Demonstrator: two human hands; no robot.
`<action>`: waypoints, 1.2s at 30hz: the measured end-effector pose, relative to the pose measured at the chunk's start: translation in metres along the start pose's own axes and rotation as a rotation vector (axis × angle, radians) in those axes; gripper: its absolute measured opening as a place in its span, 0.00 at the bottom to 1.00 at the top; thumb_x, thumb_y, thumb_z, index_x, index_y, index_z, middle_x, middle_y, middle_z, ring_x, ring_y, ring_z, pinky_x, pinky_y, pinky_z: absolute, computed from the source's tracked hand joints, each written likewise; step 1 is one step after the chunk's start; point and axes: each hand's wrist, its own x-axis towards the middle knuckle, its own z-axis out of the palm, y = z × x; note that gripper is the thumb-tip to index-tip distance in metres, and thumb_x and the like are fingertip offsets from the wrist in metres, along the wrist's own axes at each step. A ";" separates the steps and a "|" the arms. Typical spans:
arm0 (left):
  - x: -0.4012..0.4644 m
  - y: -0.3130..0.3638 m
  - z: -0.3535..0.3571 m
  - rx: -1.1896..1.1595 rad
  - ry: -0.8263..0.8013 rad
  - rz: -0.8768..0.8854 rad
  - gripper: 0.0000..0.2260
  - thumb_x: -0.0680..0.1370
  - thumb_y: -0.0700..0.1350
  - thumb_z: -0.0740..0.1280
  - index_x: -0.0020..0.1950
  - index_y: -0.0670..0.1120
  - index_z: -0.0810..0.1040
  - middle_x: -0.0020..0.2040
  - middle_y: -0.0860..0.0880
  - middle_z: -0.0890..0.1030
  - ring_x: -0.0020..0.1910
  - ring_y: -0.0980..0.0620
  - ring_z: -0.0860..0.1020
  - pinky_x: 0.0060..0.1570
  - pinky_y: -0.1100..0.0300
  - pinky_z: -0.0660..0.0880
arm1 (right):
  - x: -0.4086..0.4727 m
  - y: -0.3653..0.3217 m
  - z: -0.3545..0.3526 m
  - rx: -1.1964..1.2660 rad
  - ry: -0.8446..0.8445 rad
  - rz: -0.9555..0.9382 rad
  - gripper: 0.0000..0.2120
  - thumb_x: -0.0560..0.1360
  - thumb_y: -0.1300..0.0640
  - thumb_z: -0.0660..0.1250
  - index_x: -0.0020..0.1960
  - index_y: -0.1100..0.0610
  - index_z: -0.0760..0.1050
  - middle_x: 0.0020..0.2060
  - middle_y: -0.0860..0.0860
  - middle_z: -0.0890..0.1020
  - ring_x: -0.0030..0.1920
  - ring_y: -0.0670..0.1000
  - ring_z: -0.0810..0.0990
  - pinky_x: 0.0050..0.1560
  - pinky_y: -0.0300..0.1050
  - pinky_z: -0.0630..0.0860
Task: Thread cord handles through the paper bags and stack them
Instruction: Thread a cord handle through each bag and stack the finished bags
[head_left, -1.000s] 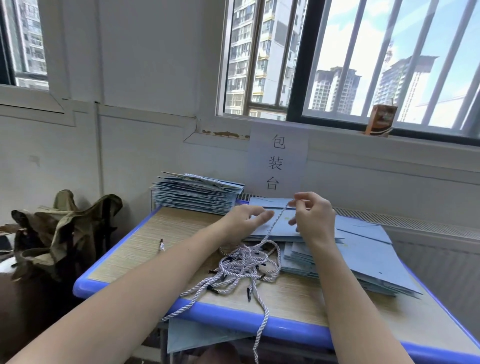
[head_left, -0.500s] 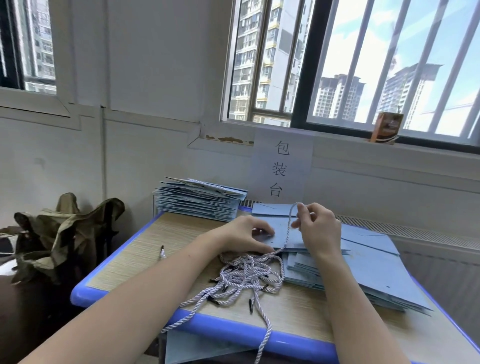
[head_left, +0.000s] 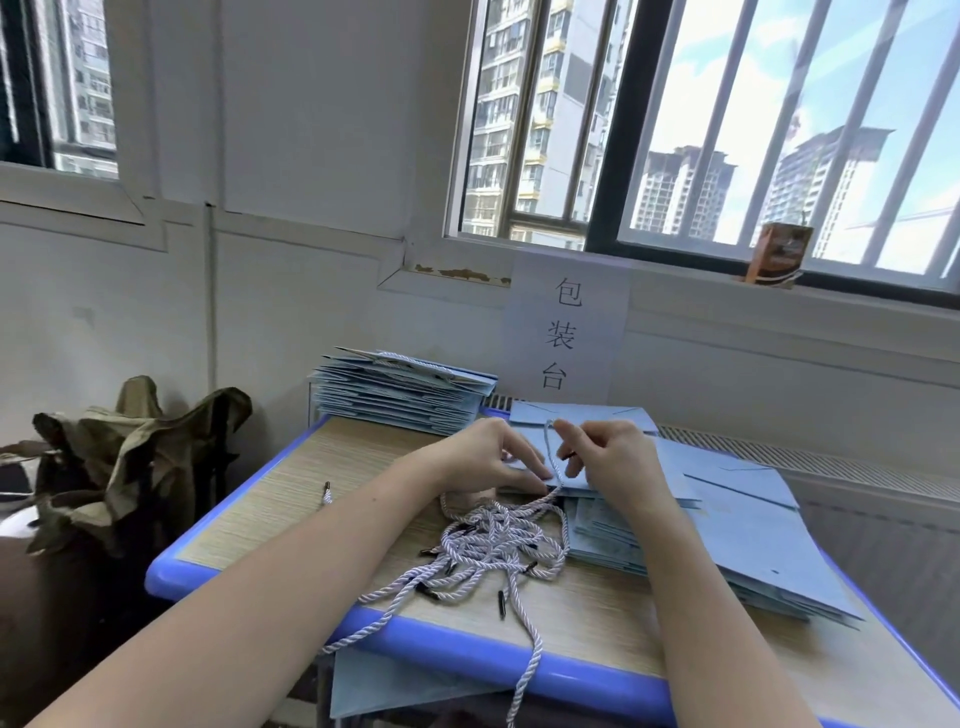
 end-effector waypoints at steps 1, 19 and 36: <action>0.000 0.000 0.001 -0.027 0.010 0.004 0.08 0.74 0.46 0.76 0.53 0.49 0.87 0.56 0.53 0.83 0.58 0.61 0.79 0.68 0.57 0.71 | 0.000 0.000 0.001 0.025 -0.008 0.006 0.18 0.79 0.45 0.67 0.37 0.55 0.82 0.28 0.49 0.83 0.25 0.41 0.75 0.35 0.37 0.74; 0.000 -0.003 -0.002 0.025 0.150 -0.004 0.10 0.68 0.49 0.81 0.42 0.44 0.88 0.42 0.51 0.87 0.46 0.53 0.85 0.53 0.50 0.80 | -0.004 -0.003 0.002 -0.230 -0.192 -0.049 0.08 0.77 0.61 0.70 0.45 0.51 0.85 0.25 0.40 0.76 0.30 0.42 0.71 0.28 0.33 0.65; 0.001 -0.003 0.001 0.073 0.158 0.006 0.10 0.69 0.50 0.80 0.41 0.44 0.88 0.39 0.51 0.86 0.39 0.57 0.83 0.45 0.57 0.81 | -0.004 -0.003 0.004 -0.296 -0.199 -0.083 0.13 0.75 0.69 0.69 0.41 0.53 0.83 0.20 0.40 0.73 0.24 0.36 0.71 0.25 0.29 0.65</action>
